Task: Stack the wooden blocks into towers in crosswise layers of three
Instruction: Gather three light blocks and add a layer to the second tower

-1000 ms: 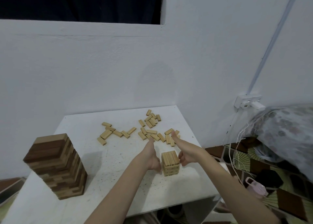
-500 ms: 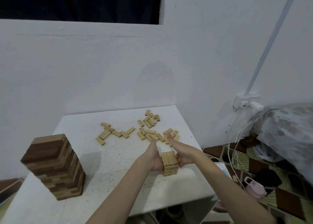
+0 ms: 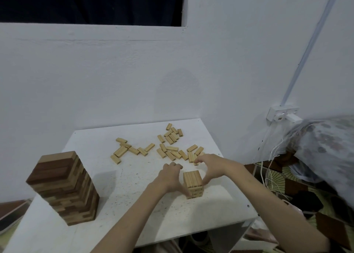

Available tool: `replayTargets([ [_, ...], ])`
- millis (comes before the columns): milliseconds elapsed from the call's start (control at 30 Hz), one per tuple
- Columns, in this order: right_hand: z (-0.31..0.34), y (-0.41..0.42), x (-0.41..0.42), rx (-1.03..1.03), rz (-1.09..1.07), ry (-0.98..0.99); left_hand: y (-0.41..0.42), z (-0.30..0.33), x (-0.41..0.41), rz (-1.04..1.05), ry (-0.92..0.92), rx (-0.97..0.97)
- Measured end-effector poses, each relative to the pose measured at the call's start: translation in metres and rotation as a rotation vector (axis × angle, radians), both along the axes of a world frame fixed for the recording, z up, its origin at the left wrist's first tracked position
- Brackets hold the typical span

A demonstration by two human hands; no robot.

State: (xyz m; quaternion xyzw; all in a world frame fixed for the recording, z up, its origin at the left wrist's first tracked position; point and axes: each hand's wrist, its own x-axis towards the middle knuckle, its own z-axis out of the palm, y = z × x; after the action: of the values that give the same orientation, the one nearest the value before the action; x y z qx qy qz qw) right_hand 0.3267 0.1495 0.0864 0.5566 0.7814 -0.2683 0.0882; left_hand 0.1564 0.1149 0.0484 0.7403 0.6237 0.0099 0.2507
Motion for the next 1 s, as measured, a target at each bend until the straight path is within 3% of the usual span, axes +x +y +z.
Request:
replayTargets([
  [233, -0.022, -0.008, -0.01, 0.181, 0.164, -0.161, 0.002, -0.011, 0.015, -0.038, 0.039, 0.129],
  [633, -0.028, -0.007, -0.015, 0.251, 0.189, -0.112, 0.004, -0.013, 0.018, -0.016, 0.015, 0.131],
  [900, -0.026, -0.006, -0.013, 0.158, 0.133, -0.147, 0.004, -0.013, 0.018, 0.001, -0.012, 0.096],
  [1000, -0.012, -0.007, -0.005, 0.001, 0.017, -0.056, 0.001, -0.004, 0.012, 0.131, -0.185, -0.067],
])
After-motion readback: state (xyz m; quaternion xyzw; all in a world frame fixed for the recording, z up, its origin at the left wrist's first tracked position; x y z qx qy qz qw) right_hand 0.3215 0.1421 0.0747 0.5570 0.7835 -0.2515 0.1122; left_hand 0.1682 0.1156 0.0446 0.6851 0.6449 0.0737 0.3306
